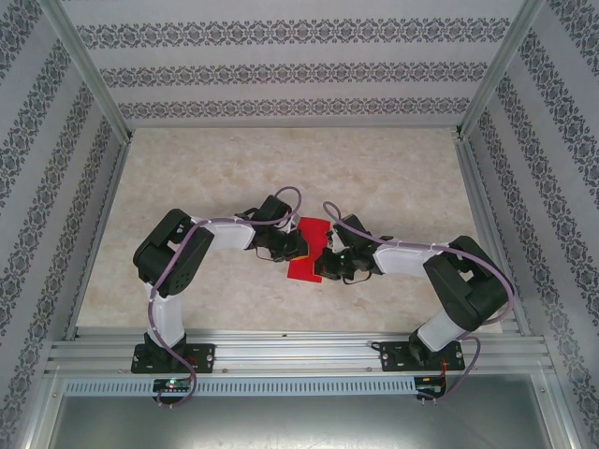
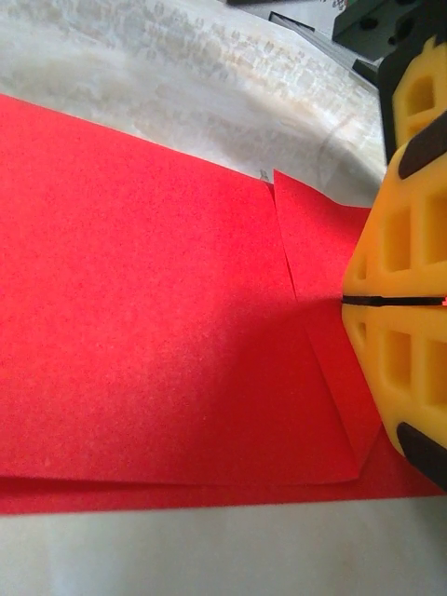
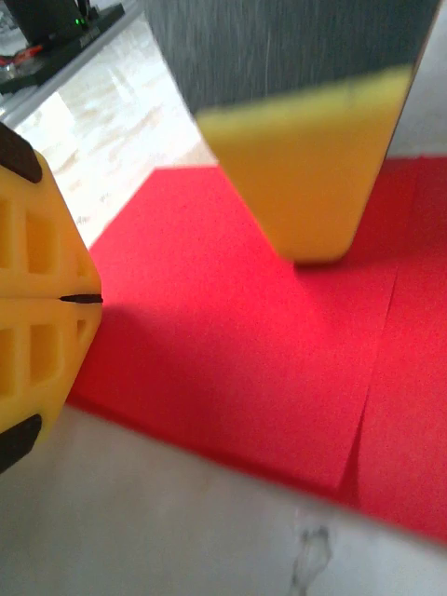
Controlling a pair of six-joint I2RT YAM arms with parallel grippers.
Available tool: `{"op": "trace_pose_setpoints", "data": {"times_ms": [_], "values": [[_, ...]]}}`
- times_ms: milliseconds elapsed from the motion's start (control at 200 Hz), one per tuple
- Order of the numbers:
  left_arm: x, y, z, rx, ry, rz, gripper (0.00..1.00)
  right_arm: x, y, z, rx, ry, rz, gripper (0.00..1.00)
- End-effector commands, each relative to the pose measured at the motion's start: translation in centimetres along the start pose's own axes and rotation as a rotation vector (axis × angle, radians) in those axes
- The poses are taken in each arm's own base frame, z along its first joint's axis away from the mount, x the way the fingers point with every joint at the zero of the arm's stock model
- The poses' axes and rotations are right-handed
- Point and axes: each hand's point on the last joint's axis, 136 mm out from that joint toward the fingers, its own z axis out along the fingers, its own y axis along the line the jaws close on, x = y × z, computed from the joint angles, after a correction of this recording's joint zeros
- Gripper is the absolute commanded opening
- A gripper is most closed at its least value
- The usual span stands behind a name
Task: Fold a paper plane with a square sheet of paper (pick it up from the middle)
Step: Fold the triangle a second time at the center of the table.
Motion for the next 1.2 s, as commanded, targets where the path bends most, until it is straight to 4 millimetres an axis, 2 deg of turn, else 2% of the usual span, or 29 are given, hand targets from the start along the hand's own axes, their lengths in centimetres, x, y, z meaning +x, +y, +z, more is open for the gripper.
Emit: {"op": "trace_pose_setpoints", "data": {"times_ms": [0,115,255,470,575,794,1199], "values": [[0.4,3.1,0.5,-0.108,-0.002,-0.035,0.10,-1.2,3.4,-0.9,-0.077,-0.025,-0.030,0.05],[0.4,3.0,0.5,-0.100,0.000,-0.035,0.10,-1.9,4.1,-0.1,-0.081,-0.015,-0.028,0.06],[0.4,3.0,0.4,-0.104,-0.003,-0.036,0.10,-1.8,2.0,1.3,-0.008,0.000,0.008,0.05],[0.5,3.2,0.4,-0.114,-0.004,-0.041,0.10,0.2,-1.3,2.6,0.050,0.051,0.048,0.05],[0.5,3.7,0.4,-0.131,-0.006,-0.047,0.09,0.9,-2.5,2.6,0.073,0.056,0.063,0.05],[0.6,5.0,0.5,-0.155,-0.009,-0.081,0.07,2.0,-2.3,1.7,0.037,0.072,0.063,0.07],[1.0,6.4,0.5,-0.172,-0.005,-0.103,0.05,4.6,-5.1,0.1,0.060,0.078,0.125,0.08]]}}
